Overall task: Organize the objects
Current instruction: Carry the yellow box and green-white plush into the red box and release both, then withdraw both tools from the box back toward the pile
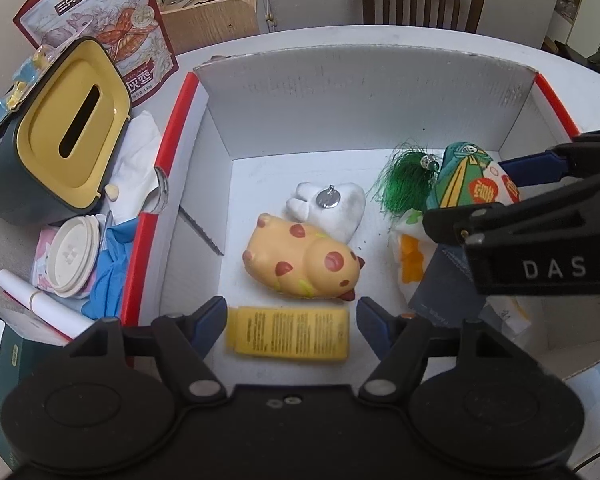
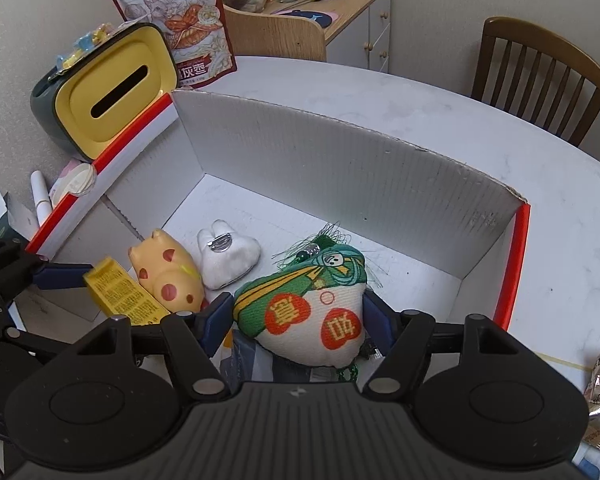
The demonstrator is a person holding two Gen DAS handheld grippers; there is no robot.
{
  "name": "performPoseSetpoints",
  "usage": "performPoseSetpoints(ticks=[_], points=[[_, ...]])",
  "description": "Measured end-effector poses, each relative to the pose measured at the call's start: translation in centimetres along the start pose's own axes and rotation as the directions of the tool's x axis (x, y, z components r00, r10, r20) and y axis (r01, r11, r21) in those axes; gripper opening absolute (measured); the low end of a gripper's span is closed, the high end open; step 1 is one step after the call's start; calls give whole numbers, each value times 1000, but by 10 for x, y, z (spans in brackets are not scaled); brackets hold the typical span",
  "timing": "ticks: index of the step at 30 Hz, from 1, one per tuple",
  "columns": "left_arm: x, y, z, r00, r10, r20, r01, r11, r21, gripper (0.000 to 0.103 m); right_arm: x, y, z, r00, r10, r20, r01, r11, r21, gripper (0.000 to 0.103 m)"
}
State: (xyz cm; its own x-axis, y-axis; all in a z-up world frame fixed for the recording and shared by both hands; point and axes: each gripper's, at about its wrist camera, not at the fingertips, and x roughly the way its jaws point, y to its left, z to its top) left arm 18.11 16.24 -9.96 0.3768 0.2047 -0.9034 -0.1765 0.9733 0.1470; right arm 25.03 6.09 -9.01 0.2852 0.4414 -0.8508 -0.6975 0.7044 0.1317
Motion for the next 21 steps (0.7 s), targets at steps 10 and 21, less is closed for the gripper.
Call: performPoseSetpoints(ticks=[10, 21], points=[[-12, -2, -1, 999, 13, 29, -12, 1000, -6, 81, -25, -4, -3, 999, 19, 45, -19, 1000, -2, 73], [-46, -12, -8, 996, -3, 92, 4, 1000, -10, 85, -75, -7, -13, 991, 81, 105, -81, 997, -8, 76]])
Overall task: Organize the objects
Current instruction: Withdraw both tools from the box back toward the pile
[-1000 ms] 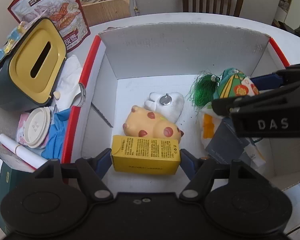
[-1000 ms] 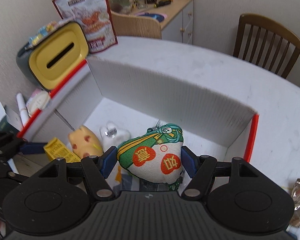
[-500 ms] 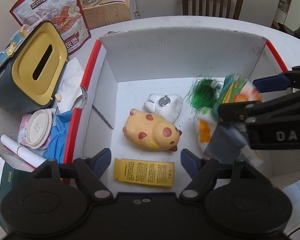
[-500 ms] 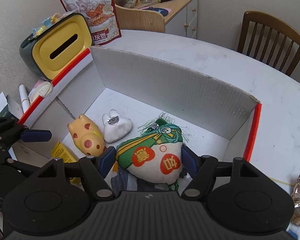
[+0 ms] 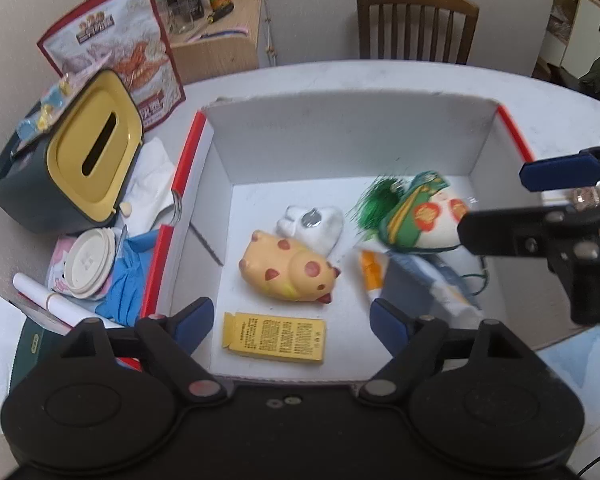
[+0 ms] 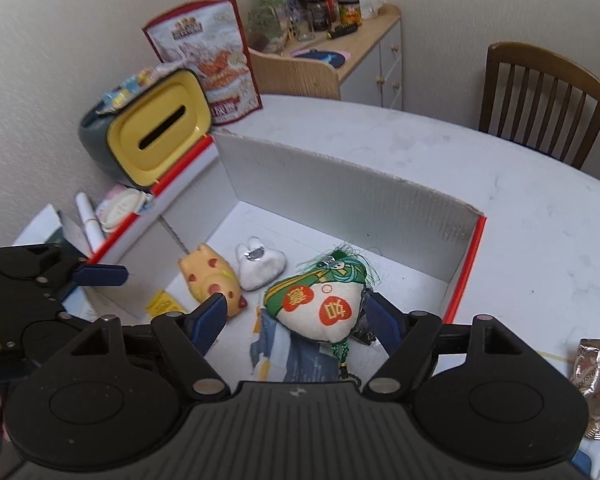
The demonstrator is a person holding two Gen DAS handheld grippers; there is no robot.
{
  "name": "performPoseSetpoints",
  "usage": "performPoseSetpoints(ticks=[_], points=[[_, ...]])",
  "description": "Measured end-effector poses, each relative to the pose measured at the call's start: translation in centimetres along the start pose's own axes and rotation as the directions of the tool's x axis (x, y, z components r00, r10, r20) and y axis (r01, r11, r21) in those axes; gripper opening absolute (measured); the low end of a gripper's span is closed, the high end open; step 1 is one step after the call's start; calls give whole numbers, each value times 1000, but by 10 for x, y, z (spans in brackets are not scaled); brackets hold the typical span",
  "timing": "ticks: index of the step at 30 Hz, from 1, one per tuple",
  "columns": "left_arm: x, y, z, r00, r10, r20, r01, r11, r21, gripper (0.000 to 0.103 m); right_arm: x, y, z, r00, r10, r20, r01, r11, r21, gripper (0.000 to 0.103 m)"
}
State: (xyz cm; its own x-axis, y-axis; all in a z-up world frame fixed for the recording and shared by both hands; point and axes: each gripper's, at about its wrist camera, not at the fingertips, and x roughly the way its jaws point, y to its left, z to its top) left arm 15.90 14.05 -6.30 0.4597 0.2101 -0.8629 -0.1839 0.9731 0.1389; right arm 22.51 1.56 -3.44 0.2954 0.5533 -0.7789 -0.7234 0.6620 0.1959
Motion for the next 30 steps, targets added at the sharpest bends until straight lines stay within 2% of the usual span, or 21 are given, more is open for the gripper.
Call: performPoseSetpoints(ticks=[13, 22, 30], points=[[-50, -25, -8, 991, -68, 115, 65, 998, 22, 87, -75, 1, -22, 991, 83, 102, -82, 996, -20, 76], [-76, -51, -12, 977, -118, 176, 109, 992, 62, 94, -123, -10, -50, 980, 71, 188, -70, 997, -11, 76], [-83, -80, -17, 961, -182, 206, 166, 982, 93, 102, -161, -39, -84, 971, 12, 238, -20, 999, 32, 76]])
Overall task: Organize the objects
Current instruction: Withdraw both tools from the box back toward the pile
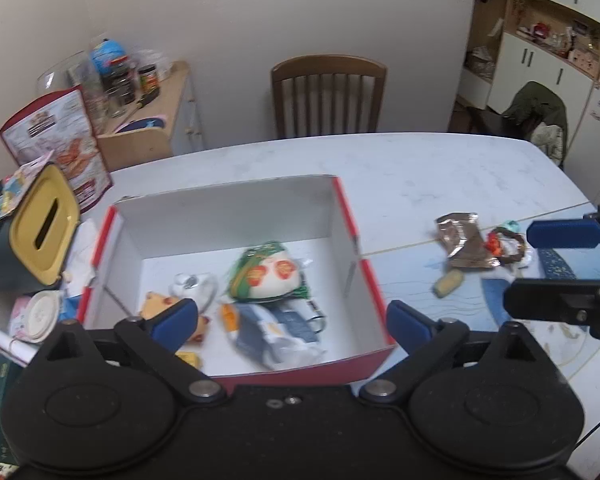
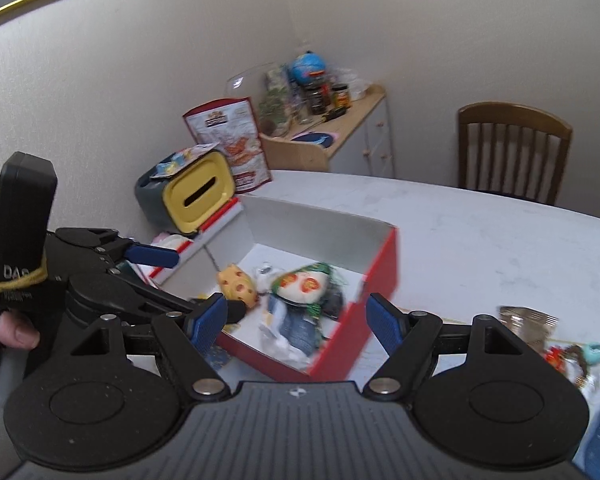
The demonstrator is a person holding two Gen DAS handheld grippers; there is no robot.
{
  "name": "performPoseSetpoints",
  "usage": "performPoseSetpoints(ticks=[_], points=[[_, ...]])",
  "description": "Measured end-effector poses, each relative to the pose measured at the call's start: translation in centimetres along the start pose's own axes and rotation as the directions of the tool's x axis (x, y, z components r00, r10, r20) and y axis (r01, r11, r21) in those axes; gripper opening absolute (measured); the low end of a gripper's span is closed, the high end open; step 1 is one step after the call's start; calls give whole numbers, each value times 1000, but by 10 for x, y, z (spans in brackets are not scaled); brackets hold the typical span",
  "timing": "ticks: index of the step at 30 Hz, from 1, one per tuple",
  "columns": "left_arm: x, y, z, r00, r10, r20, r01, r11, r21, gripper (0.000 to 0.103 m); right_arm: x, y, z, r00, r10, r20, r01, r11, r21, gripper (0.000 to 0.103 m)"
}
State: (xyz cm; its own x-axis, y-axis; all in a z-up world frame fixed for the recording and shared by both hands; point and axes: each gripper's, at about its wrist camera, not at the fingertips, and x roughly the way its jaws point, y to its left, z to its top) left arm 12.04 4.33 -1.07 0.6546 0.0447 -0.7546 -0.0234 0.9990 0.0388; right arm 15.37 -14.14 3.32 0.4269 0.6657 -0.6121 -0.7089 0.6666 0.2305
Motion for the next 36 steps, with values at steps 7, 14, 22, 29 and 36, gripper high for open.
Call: performPoseSetpoints(ticks=[7, 14, 22, 29, 36], points=[[10, -41, -3, 997, -73, -3, 73, 996, 50, 102, -28, -38, -31, 999, -50, 4, 50, 997, 56, 83], [26, -81, -4, 990, -138, -12, 139, 987, 77, 102, -41, -81, -58, 987, -158, -32, 160, 981, 111, 83], [58, -112, 0, 987, -156, -31, 158, 984, 83, 102, -47, -127, -78, 969, -236, -73, 245, 956, 164, 83], [92, -137, -1, 988, -149, -47, 153, 982, 109, 102, -38, -165, -81, 950, -293, -105, 308, 936, 169, 83], [127, -153, 0, 988, -138, -62, 144, 984, 101, 102, -22, -206, -81, 939, -312, -143, 336, 920, 200, 83]])
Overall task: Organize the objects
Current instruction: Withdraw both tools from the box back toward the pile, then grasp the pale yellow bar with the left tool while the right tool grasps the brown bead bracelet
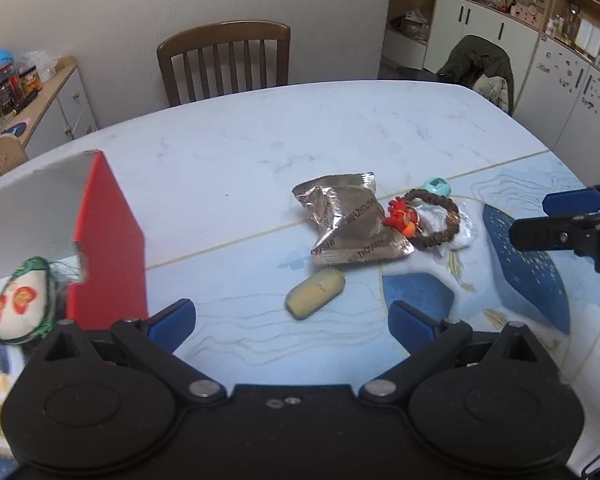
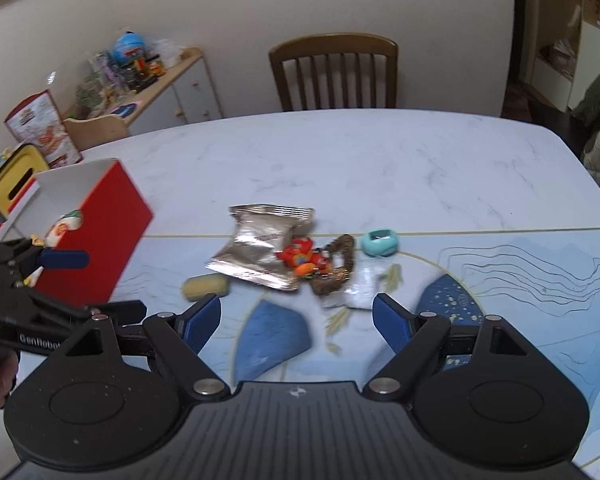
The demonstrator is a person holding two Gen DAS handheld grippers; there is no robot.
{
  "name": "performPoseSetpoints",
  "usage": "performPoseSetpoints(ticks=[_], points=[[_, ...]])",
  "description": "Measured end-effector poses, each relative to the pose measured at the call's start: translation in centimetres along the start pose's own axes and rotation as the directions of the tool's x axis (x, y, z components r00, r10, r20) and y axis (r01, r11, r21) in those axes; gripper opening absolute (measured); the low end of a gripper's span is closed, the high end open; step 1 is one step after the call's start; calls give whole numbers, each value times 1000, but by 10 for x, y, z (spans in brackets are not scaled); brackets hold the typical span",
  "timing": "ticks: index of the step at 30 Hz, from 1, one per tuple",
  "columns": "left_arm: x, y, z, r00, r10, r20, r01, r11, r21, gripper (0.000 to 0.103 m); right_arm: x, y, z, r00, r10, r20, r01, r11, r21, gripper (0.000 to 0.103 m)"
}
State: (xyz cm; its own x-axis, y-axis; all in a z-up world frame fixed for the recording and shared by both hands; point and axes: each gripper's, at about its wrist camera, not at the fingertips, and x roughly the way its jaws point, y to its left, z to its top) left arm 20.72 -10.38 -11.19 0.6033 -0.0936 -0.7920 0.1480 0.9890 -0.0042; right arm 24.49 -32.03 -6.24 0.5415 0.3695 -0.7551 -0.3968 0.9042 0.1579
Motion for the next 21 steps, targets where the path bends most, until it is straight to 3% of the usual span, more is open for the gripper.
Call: performPoseSetpoints(ticks=[10, 21], points=[[41, -8, 5, 999, 14, -29, -13, 1000, 19, 101, 40, -24, 22, 999, -18, -33, 18, 1000, -14, 82], [63, -10, 5, 999, 29, -46, -26, 998, 58, 95, 81, -32, 39, 997, -1, -77, -1, 1000, -20, 65]])
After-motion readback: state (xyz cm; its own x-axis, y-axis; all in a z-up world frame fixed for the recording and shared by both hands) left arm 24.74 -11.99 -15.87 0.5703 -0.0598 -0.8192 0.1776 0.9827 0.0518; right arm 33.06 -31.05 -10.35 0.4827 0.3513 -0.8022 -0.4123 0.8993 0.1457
